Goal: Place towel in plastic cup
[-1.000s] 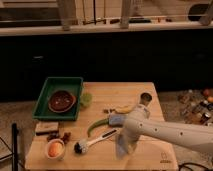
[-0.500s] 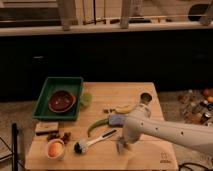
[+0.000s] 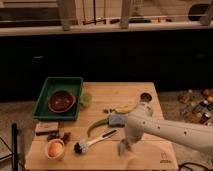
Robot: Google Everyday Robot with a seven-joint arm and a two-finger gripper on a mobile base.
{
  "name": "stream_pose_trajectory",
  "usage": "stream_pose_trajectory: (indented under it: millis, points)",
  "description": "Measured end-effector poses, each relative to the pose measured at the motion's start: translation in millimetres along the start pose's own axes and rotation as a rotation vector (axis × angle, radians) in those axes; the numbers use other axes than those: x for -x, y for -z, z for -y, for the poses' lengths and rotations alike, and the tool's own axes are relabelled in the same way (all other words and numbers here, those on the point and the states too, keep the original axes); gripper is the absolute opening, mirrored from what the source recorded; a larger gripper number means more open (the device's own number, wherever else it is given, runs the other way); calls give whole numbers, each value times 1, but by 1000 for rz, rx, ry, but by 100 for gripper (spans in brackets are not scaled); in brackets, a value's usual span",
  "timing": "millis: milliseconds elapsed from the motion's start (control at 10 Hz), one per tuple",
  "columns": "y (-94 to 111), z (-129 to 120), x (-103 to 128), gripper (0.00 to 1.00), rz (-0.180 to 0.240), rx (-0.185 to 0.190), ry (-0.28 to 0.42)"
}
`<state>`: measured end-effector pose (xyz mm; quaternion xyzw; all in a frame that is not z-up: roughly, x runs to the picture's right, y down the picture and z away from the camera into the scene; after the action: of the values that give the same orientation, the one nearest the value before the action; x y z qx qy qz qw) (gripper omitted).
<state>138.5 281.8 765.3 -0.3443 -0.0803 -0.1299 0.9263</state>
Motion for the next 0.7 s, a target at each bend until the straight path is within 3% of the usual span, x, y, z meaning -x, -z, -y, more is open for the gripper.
stream_pose_trajectory:
  millis: [700]
  points:
    - [29, 1, -15, 0, 9, -39, -15]
